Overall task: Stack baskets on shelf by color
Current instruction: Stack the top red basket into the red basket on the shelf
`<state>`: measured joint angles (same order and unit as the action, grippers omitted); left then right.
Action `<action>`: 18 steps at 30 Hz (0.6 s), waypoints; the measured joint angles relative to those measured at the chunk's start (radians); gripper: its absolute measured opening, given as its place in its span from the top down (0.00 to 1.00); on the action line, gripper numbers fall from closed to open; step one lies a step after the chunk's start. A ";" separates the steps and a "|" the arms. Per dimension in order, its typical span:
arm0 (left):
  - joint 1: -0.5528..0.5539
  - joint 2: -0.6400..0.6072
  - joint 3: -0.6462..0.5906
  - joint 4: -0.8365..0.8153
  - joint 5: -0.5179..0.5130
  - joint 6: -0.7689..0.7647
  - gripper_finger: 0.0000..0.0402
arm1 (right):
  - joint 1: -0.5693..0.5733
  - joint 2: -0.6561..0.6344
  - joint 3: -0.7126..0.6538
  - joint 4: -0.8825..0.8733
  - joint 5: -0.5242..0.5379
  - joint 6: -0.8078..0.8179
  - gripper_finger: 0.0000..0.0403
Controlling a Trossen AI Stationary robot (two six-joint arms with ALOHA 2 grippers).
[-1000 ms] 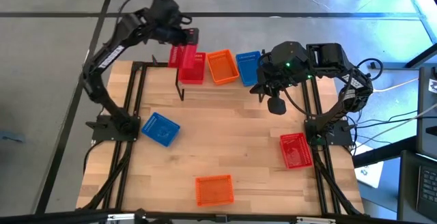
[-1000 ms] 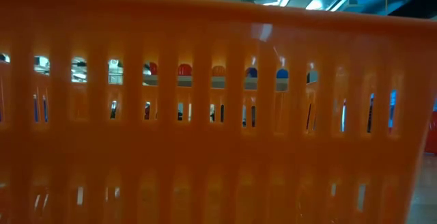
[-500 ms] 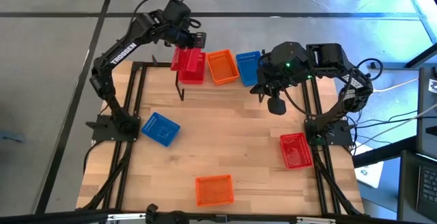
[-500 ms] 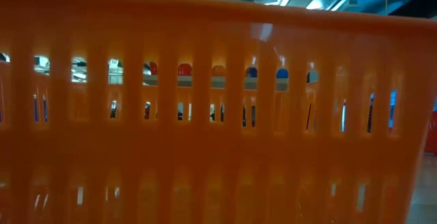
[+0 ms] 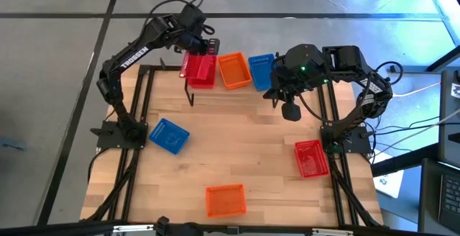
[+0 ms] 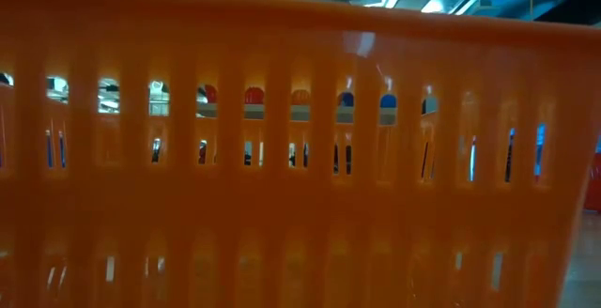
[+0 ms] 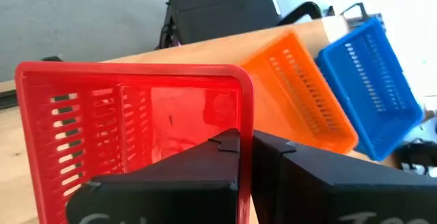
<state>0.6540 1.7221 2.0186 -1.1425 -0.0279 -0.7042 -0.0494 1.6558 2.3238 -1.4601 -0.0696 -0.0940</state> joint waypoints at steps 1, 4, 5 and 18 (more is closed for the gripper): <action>0.001 0.001 0.000 -0.003 -0.001 0.000 1.00 | 0.000 0.000 0.000 0.000 0.000 0.000 1.00; -0.003 0.002 0.000 -0.009 -0.003 0.000 1.00 | 0.000 0.000 0.000 0.000 0.000 0.000 1.00; -0.004 0.002 0.000 -0.009 -0.004 -0.001 1.00 | 0.000 0.000 0.000 0.000 0.000 0.000 1.00; -0.003 0.002 0.000 -0.027 -0.008 -0.003 1.00 | 0.000 0.000 0.000 0.005 0.161 0.021 1.00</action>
<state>0.6510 1.7241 2.0186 -1.1699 -0.0359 -0.7074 -0.0494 1.6558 2.3238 -1.4551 0.0918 -0.0732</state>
